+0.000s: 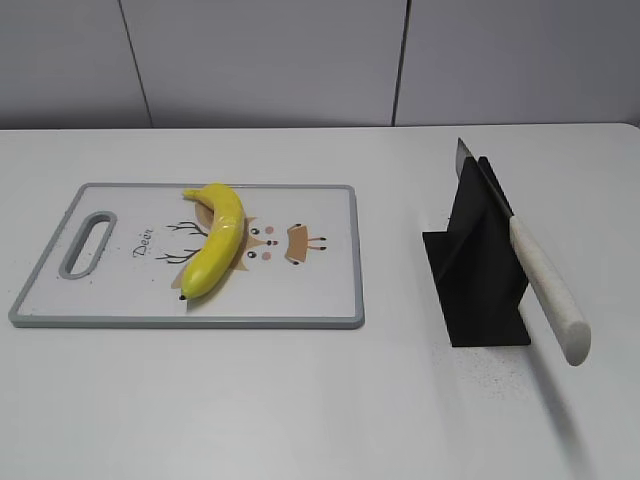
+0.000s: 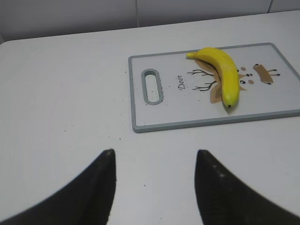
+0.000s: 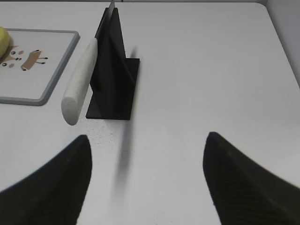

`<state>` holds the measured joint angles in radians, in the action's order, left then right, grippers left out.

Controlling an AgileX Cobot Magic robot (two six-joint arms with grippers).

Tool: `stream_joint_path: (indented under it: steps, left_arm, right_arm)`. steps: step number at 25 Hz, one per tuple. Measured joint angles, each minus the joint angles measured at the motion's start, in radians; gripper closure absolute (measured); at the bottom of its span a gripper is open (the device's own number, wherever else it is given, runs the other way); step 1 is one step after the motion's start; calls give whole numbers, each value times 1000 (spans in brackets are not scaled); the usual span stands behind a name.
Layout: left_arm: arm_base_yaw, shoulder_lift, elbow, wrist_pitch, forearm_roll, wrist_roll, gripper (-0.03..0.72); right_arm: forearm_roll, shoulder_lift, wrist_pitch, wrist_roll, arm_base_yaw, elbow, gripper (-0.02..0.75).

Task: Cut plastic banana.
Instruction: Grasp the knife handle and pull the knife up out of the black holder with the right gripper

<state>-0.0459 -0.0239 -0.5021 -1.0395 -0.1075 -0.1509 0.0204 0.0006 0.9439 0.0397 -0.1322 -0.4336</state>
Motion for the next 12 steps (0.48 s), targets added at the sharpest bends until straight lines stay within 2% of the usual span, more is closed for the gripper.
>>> stream_joint_path:
  steps: [7,12]
  left_arm:
    - [0,0,0,0,0,0,167]
    - [0,0,0,0,0,0,167]
  right_arm:
    - [1,207,36,0,0,-112,160]
    - [4,413,123,0,0,-236,160]
